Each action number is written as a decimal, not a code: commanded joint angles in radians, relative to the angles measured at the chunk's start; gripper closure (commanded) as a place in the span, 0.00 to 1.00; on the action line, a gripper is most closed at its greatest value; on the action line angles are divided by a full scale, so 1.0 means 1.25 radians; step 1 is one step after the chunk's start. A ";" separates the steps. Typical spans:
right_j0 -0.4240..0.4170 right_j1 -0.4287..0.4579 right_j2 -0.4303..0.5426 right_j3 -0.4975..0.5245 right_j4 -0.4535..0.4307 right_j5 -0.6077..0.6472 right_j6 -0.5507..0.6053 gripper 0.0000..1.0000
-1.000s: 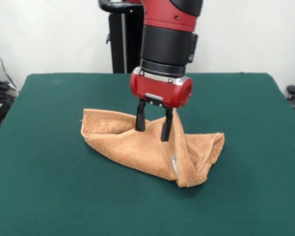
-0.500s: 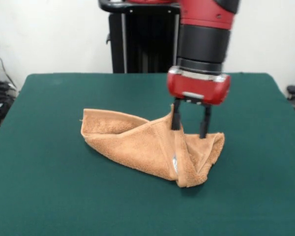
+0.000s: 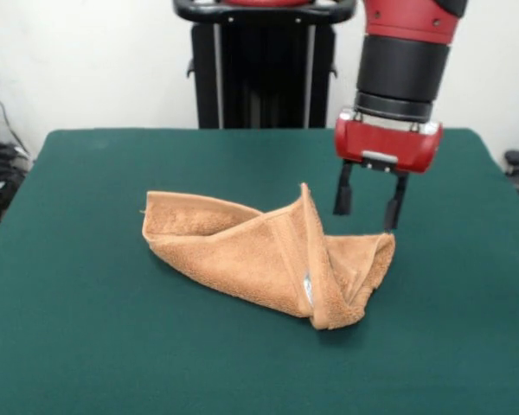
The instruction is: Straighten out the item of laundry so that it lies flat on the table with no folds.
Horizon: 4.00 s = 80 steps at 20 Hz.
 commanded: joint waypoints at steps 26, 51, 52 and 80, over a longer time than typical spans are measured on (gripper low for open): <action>0.080 0.104 -0.077 0.007 0.116 0.078 0.243 0.00; 0.019 0.078 0.003 0.044 0.095 0.001 0.213 0.00; 0.016 0.077 0.009 0.044 0.095 -0.003 0.213 0.00; -0.027 0.050 0.088 0.082 0.103 -0.025 0.225 0.00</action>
